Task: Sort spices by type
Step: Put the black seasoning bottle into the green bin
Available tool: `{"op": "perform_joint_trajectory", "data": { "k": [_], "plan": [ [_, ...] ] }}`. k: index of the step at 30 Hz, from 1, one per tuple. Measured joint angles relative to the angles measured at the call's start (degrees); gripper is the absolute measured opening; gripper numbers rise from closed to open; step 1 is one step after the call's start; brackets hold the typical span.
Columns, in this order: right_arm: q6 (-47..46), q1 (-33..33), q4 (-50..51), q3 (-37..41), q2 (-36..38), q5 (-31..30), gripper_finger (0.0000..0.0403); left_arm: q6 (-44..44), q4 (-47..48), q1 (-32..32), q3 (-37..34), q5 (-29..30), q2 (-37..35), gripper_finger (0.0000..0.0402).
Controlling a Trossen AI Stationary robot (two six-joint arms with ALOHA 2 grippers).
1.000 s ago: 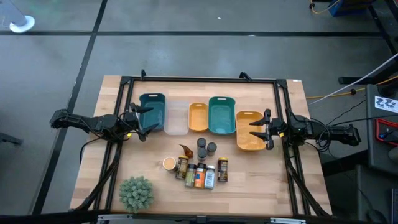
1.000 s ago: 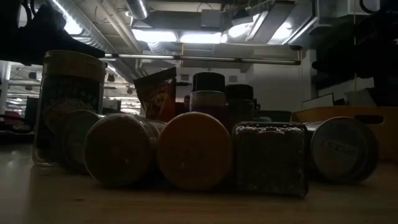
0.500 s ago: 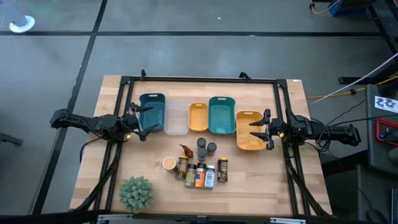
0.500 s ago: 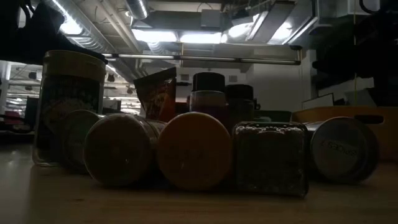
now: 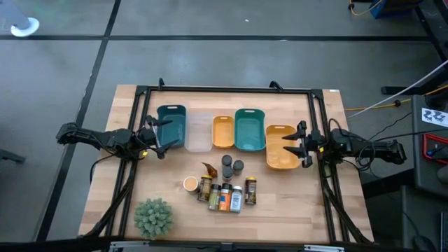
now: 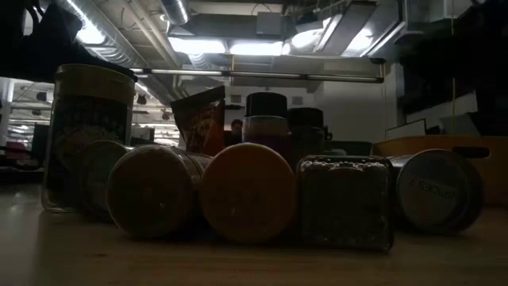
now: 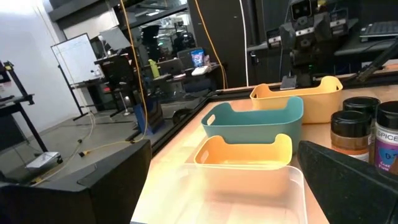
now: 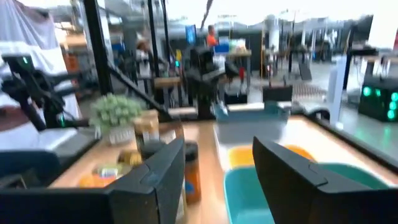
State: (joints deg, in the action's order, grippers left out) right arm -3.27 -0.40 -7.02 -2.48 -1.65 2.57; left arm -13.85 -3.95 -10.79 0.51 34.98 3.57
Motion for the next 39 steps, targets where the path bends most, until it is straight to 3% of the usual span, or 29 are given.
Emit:
{"op": "perform_joint_trajectory", "data": {
  "k": [6, 13, 19, 23, 30, 39],
  "plan": [
    [0.7, 0.0, -7.8, 0.0, -1.9, 0.0, 0.0189, 4.9, 0.0, 0.0, 0.0, 0.0, 0.0, 0.0389],
    [0.2, 0.0, -10.2, -0.1, -7.6, -2.1, 0.0193, 11.1, 0.0, 0.0, 0.0, 0.0, 0.0, 0.0389],
    [0.2, 0.0, -14.8, -0.1, -14.1, -5.7, 0.0237, 21.2, 0.0, 0.0, 0.0, 0.0, 0.0, 0.0389],
    [0.1, 0.0, -18.5, -1.1, -18.6, -6.1, 0.027, 22.9, 0.0, 0.0, 0.0, 0.0, 0.0, 0.0389],
    [0.7, 0.0, -17.3, -8.8, -29.1, -3.8, 0.0283, 22.9, 0.0, 0.0, 0.0, 0.0, 0.0, 0.0389],
    [2.3, 0.0, -0.6, -22.7, -43.3, -2.5, 0.0281, 22.9, 0.0, 0.0, 0.0, 0.0, 0.0, 0.0389]
  ]
}}
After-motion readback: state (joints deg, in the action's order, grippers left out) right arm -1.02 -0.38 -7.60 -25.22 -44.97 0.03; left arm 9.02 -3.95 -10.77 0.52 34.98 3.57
